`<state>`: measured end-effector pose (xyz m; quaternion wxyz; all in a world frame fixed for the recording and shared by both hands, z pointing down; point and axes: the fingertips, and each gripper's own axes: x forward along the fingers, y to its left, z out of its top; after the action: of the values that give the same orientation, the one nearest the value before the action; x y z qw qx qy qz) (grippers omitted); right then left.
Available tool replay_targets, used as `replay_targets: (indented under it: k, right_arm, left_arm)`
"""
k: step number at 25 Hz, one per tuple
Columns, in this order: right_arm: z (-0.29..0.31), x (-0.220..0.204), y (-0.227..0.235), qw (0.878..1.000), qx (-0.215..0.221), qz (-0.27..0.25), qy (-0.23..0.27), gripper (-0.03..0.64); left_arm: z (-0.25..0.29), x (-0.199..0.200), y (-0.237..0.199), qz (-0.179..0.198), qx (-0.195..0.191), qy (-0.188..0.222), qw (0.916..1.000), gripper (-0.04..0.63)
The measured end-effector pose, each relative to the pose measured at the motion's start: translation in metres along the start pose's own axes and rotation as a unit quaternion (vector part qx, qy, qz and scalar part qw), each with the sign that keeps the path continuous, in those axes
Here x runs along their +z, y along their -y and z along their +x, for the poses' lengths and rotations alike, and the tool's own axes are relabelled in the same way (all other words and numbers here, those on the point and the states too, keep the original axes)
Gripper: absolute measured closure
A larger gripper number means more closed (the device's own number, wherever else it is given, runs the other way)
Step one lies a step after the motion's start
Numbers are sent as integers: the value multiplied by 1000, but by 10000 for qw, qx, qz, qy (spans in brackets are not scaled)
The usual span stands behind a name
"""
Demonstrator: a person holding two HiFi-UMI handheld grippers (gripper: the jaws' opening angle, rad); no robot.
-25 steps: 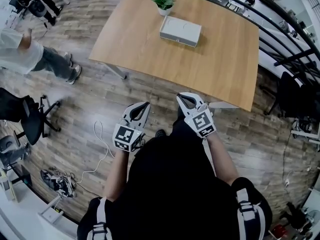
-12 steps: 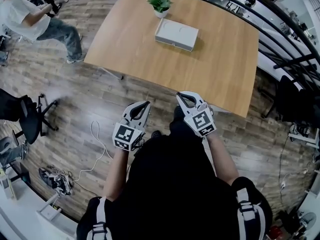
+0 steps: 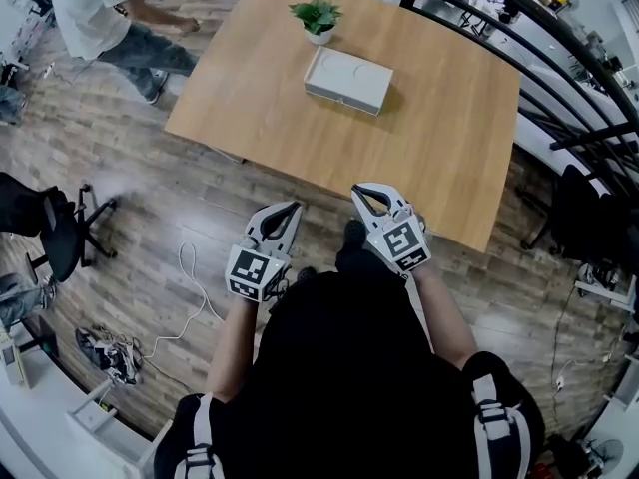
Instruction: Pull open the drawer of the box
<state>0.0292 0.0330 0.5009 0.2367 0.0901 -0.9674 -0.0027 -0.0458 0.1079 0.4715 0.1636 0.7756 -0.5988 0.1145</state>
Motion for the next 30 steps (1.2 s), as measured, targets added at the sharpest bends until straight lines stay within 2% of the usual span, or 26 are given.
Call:
replay_targets:
  k: [14, 22, 30]
  right_arm:
    - [1, -11, 55, 9989, 405, -219, 54, 591]
    - [-15, -29, 91, 9988, 421, -237, 40, 591]
    - [-19, -37, 103, 9988, 446, -175, 55, 591]
  left_arm:
    - [51, 16, 10, -102, 445, 73, 9989, 572]
    - [85, 27, 32, -83, 509, 155, 9985, 571]
    - [100, 24, 45, -78, 467, 56, 9989, 572]
